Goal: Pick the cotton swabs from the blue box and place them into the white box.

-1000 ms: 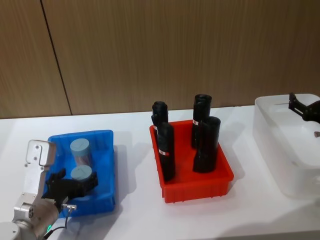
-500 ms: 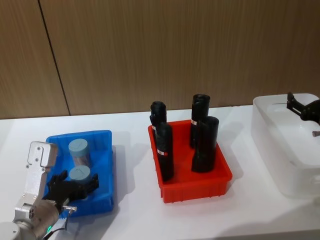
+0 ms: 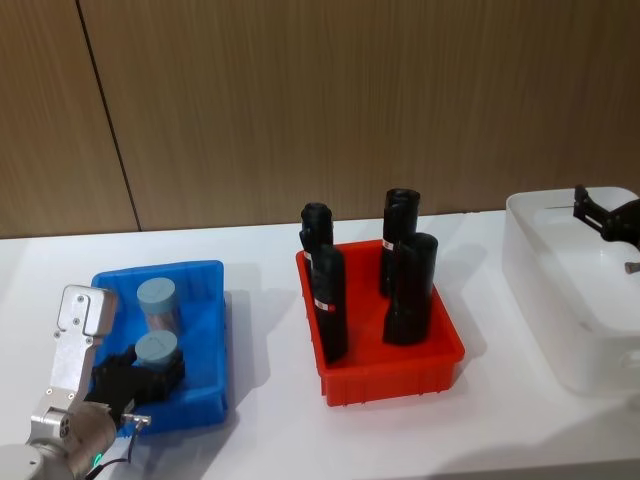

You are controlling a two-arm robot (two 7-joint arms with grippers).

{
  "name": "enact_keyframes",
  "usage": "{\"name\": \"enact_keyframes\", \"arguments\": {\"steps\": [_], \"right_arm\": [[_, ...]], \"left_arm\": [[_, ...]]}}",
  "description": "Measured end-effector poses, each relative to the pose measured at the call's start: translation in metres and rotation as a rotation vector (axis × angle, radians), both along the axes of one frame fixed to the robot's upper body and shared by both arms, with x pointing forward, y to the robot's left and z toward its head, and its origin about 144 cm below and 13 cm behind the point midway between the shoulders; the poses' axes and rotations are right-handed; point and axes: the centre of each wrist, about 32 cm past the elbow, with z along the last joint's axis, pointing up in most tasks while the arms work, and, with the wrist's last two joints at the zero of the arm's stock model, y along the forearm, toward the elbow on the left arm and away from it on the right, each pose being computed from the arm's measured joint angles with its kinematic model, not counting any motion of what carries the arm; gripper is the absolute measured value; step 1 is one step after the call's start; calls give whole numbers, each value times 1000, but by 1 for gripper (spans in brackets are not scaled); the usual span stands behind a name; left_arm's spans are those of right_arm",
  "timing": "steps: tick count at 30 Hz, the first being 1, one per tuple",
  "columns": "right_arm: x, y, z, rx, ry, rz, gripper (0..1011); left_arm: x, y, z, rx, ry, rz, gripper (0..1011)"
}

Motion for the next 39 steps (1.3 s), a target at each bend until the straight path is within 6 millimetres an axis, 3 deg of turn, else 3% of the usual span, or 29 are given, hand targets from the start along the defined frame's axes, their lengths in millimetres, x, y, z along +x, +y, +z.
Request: {"name": "enact_keyframes", "arguments": {"steps": [3,15,25,39], "right_arm": [[0,0,0,0,0,0,1002],[0,0,0,0,0,0,1002],[0,0,0,0,0,0,1002],[0,0,0,0,0,0,1001]], "left_arm": [[0,0,-1,5,-11,0,659],[0,0,0,28,-116,-40,654],[-4,-7,26,44,-221,-112,654],[-5,-18,63,4,-229,-242,654]]}}
